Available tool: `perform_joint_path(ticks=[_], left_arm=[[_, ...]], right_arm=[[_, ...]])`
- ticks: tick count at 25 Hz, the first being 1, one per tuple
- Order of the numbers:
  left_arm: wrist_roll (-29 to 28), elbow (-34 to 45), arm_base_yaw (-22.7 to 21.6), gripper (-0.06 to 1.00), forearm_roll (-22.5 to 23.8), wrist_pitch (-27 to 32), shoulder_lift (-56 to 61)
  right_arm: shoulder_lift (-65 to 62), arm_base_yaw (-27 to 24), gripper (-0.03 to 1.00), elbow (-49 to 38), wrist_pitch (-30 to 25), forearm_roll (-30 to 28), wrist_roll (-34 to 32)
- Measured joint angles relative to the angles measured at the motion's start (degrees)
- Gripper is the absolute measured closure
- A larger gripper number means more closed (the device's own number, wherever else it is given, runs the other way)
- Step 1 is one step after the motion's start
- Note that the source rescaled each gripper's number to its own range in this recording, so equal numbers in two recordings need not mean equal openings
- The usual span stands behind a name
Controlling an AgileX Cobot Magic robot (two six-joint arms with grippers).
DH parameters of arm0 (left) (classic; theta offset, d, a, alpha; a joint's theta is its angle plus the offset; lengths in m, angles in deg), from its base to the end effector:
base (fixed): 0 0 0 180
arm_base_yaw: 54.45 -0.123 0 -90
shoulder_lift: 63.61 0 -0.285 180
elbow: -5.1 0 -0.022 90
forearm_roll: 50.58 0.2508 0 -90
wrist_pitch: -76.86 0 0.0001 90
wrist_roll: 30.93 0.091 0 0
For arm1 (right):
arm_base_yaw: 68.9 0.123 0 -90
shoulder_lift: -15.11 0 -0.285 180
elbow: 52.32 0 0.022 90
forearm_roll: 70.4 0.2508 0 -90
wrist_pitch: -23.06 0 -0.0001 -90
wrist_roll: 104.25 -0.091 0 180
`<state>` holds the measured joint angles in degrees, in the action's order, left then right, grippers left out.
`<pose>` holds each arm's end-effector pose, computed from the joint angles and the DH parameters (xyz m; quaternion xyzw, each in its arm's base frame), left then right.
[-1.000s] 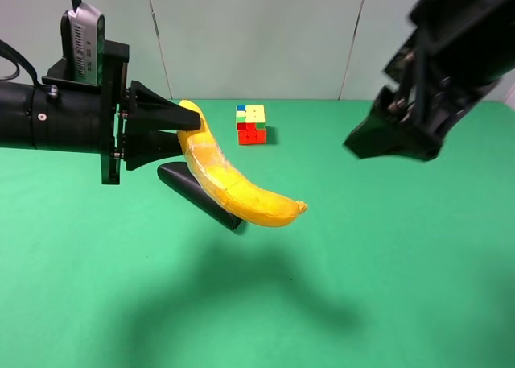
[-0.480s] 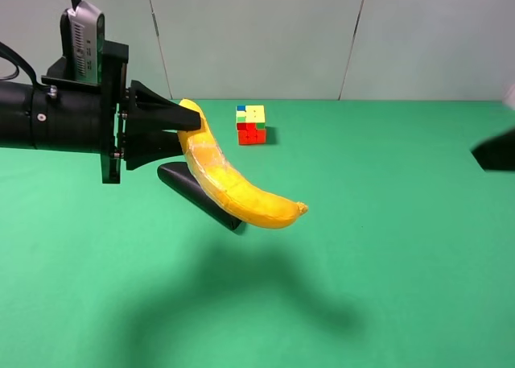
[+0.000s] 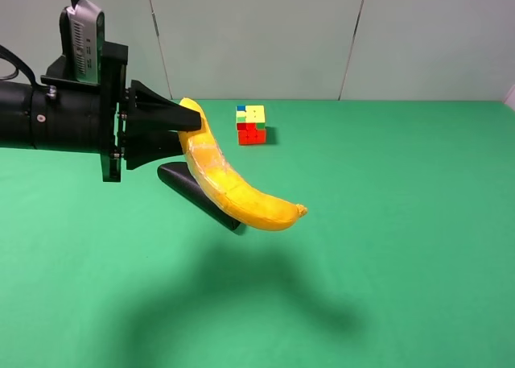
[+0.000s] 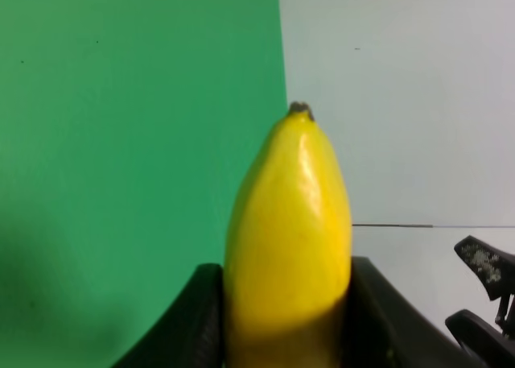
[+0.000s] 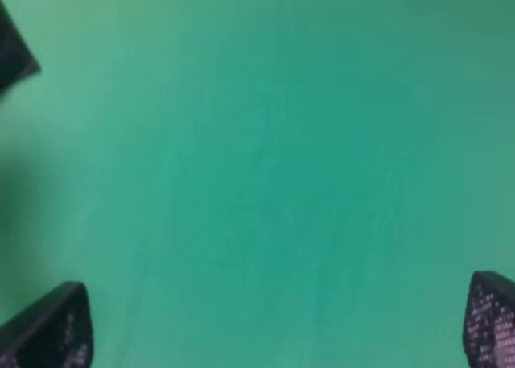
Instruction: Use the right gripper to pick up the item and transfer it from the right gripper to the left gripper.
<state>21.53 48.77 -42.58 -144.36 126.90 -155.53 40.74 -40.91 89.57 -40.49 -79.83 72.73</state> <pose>0.2253 -0.1185 0.2056 -0.0563 0.8418 -0.5142 0.1544 0.0328 0.0023 0.3227 -0.1932 0.8719 0.0391 0.4483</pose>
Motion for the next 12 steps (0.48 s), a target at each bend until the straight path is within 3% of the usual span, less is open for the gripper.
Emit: perform_joint_path(ticks=[8, 12], left_arm=[[0.6, 0.0, 0.0, 0.94, 0.0, 1.0, 0.0], [0.6, 0.0, 0.0, 0.94, 0.0, 1.2, 0.0]], right_arm=[[-16.4, 0.0, -0.03, -7.1, 2.3, 3.2, 0.0], [-18.1, 0.0, -0.03, -9.7, 2.6, 7.0, 1.6]])
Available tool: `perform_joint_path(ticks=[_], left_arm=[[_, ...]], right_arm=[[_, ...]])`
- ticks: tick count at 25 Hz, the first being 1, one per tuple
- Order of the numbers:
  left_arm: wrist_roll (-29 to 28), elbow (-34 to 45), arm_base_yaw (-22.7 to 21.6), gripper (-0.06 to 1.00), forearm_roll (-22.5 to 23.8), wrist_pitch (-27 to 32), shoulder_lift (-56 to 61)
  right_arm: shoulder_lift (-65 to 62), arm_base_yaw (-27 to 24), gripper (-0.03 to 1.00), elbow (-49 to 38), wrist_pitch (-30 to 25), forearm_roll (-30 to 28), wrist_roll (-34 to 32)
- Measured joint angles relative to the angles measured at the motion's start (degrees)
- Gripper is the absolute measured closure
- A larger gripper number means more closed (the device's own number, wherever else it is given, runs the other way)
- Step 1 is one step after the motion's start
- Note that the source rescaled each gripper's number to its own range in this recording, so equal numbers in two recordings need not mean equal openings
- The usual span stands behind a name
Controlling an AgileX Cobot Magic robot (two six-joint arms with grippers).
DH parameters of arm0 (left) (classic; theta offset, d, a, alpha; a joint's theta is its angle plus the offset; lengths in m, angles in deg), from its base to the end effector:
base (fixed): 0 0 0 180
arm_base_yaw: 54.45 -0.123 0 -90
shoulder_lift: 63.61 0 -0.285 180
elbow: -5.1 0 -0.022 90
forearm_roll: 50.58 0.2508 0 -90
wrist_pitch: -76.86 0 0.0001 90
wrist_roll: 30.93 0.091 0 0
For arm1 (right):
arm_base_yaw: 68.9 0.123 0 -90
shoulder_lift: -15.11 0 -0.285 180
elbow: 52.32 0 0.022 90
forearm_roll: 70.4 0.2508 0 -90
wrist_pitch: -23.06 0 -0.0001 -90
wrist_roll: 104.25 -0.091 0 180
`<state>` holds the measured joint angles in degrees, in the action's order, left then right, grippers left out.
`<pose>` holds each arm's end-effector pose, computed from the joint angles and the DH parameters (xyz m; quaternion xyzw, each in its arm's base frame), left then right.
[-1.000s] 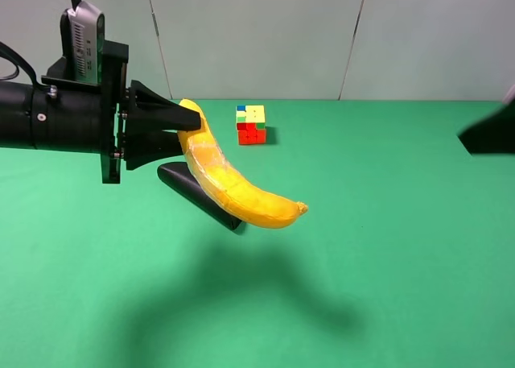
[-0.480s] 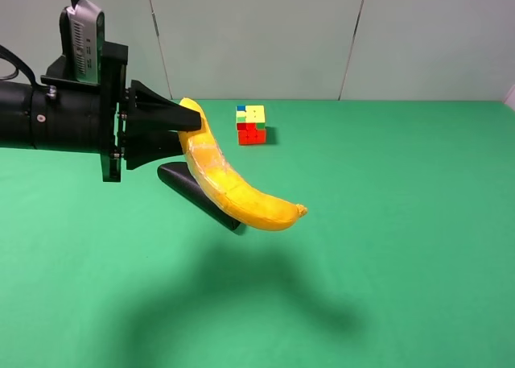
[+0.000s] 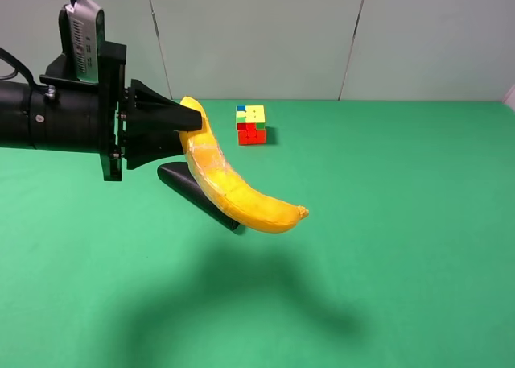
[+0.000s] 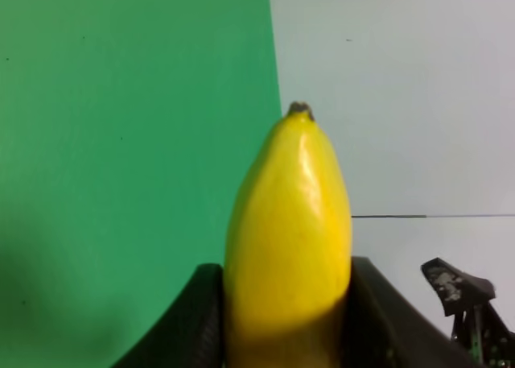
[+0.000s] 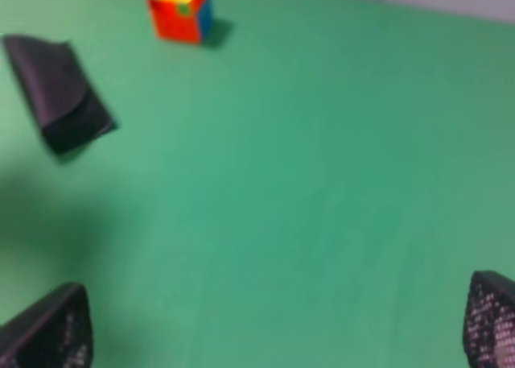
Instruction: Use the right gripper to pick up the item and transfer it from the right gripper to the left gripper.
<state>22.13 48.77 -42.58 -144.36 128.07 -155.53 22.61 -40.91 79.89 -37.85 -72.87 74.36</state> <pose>0.2242 -0.1195 0.2067 -0.0475 0.8388 -0.5206 0.1523 -0.0049 -0.0065 0.2809 -0.1942 0.8263 0.1132 0.5165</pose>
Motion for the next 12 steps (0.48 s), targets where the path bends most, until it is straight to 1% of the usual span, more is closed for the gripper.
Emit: perform_joint_path(ticks=[4, 12], left_arm=[[0.1, 0.0, 0.0, 0.94, 0.0, 0.1, 0.0], [0.2, 0.0, 0.0, 0.94, 0.0, 0.1, 0.0]], right_arm=[[0.0, 0.0, -0.03, -1.3, 1.8, 0.3, 0.2], [0.0, 0.0, -0.03, -1.5, 2.1, 0.3, 0.2]])
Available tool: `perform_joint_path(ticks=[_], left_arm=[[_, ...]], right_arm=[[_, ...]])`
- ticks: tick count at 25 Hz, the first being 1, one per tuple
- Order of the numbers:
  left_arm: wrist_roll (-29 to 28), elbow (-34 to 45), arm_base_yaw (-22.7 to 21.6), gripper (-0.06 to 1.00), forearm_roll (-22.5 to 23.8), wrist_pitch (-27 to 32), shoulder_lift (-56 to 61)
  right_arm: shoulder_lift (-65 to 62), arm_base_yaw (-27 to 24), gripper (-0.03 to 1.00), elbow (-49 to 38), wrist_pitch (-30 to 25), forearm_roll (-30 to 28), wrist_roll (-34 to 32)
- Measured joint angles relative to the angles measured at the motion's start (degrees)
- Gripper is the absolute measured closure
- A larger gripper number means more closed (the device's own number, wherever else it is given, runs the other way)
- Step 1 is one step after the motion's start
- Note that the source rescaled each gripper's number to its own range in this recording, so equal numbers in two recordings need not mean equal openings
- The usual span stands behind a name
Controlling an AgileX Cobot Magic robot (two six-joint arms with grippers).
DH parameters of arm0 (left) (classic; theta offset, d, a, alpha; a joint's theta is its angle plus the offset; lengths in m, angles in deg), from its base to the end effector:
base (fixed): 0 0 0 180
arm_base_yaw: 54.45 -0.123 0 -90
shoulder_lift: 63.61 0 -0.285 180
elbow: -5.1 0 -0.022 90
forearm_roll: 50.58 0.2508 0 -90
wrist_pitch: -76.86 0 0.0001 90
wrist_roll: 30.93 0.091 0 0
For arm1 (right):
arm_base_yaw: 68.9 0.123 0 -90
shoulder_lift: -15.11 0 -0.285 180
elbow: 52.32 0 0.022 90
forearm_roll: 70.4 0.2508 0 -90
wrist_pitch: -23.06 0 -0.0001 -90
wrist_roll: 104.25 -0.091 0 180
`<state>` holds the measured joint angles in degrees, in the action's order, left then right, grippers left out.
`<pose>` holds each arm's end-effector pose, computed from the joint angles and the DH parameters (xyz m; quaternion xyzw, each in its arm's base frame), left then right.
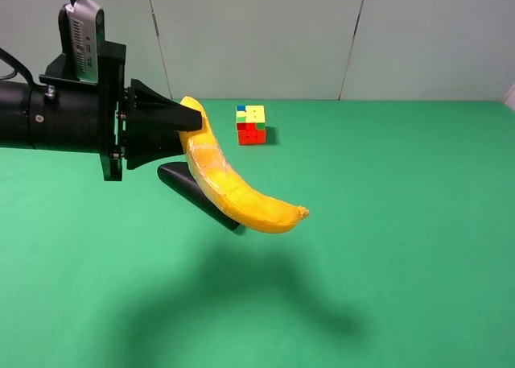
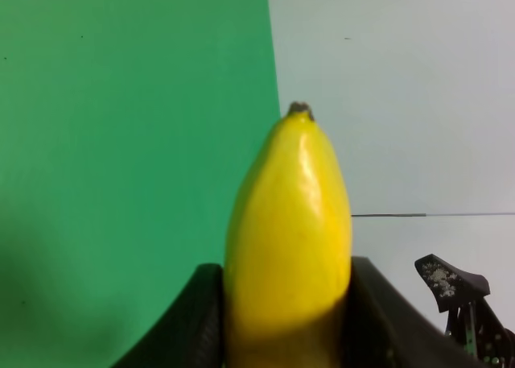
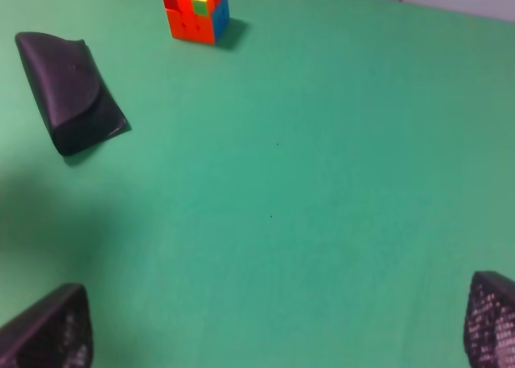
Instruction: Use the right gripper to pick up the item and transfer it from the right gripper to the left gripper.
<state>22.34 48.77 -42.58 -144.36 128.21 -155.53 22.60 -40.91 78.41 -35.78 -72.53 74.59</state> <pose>0.2240 -0.1196 0.2068 -0.0454 0.8385 -0.5212 0.1527 -0.0012 -0.0039 0.2767 -0.1960 0.8230 0.1161 0.5203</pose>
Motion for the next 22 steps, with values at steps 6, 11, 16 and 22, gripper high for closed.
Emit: perform_joint_path(ticks=[6, 11, 16, 22], left_arm=[[0.2, 0.0, 0.0, 0.94, 0.0, 0.0, 0.0], [1.6, 0.0, 0.0, 0.94, 0.0, 0.2, 0.0], [2.8, 0.0, 0.0, 0.94, 0.0, 0.3, 0.0], [4.7, 0.0, 0.0, 0.94, 0.0, 0.0, 0.0]], right_arm=[[0.0, -1.6, -0.03, 0.0, 0.0, -0.1, 0.0], [0.0, -11.0, -0.03, 0.0, 0.0, 0.1, 0.0], [0.0, -21.2, -0.03, 0.0, 0.0, 0.2, 0.0], [0.0, -26.7, -0.03, 0.0, 0.0, 0.2, 0.0]])
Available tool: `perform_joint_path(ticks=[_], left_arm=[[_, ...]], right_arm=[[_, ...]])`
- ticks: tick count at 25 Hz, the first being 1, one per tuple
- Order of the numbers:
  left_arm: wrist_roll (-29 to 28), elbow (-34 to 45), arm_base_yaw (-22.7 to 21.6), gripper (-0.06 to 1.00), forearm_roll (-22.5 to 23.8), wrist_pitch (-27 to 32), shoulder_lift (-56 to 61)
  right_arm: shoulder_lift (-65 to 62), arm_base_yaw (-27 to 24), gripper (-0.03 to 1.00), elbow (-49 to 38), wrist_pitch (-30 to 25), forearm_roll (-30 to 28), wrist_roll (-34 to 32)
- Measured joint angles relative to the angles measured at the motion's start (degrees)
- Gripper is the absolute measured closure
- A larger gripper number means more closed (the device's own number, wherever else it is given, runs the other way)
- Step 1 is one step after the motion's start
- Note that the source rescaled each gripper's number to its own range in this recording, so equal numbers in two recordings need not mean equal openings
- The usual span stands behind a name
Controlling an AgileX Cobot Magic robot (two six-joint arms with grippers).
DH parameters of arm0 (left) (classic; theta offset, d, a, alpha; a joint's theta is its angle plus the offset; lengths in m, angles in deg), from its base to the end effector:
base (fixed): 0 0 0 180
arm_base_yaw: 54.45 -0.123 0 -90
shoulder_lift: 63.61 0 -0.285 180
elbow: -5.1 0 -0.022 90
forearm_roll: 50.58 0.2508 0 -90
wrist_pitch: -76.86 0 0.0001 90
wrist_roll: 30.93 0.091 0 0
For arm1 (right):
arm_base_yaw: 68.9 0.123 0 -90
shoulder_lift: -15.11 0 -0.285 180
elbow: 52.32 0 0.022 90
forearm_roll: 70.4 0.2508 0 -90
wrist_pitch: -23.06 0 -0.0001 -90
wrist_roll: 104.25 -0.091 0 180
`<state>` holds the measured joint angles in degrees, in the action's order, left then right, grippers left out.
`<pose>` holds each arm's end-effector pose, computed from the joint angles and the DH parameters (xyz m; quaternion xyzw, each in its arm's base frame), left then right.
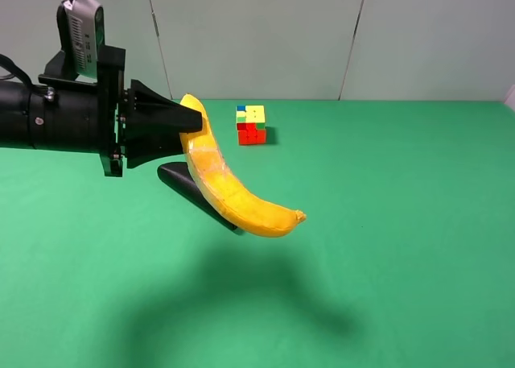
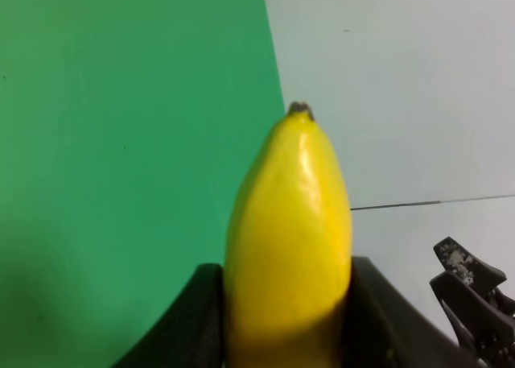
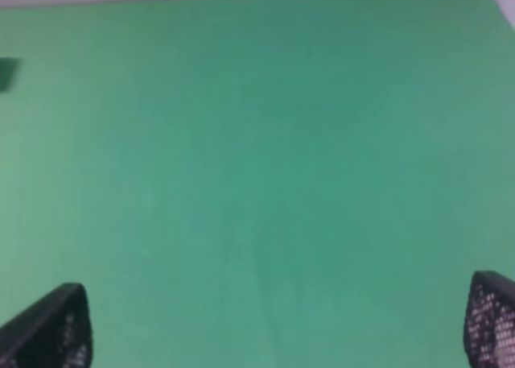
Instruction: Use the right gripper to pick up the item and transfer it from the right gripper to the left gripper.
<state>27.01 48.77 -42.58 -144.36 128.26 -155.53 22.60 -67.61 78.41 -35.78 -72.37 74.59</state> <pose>0.2240 -0.1197 0.2069 -0.0110 0.8395 -0.5148 0.1736 -0.0028 -0.0027 0.2767 -0.0006 0.8461 -0.0058 0.5330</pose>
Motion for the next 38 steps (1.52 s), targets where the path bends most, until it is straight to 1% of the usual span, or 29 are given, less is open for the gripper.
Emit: perform_joint_path(ticks=[12, 14, 16, 21, 25, 28, 31, 35, 38], left_arm=[[1.0, -2.8, 0.0, 0.94, 0.4, -2.7, -0.1], [0.8, -3.9, 0.0, 0.94, 1.9, -3.7, -0.1], [-0.7, -5.4, 0.0, 0.94, 4.8, -5.0, -0.1], [-7.2, -11.3, 0.0, 0.94, 15.6, -8.4, -0.1], [-13.9, -15.9, 0.0, 0.94, 26.3, -12.5, 0.9], [-20.4, -18.1, 0.0, 0.94, 35.9, -15.8, 3.0], [-26.9, -18.8, 0.0, 0.94, 46.6, -18.2, 5.3], [-36.6, -18.9, 0.0, 0.94, 59.8, -18.3, 6.4], [-45.2, -18.9, 0.0, 0.94, 69.1, -18.1, 6.6]], right_arm=[[0.0, -0.4, -0.03, 0.0, 0.0, 0.0, 0.0], [0.0, -0.4, -0.03, 0.0, 0.0, 0.0, 0.0], [0.0, -0.4, -0.03, 0.0, 0.0, 0.0, 0.0], [0.0, -0.4, -0.03, 0.0, 0.0, 0.0, 0.0], [0.0, -0.4, -0.03, 0.0, 0.0, 0.0, 0.0], [0.0, -0.4, -0.03, 0.0, 0.0, 0.0, 0.0], [0.0, -0.4, -0.03, 0.0, 0.0, 0.0, 0.0], [0.0, -0.4, -0.03, 0.0, 0.0, 0.0, 0.0], [0.0, -0.4, -0.03, 0.0, 0.0, 0.0, 0.0]])
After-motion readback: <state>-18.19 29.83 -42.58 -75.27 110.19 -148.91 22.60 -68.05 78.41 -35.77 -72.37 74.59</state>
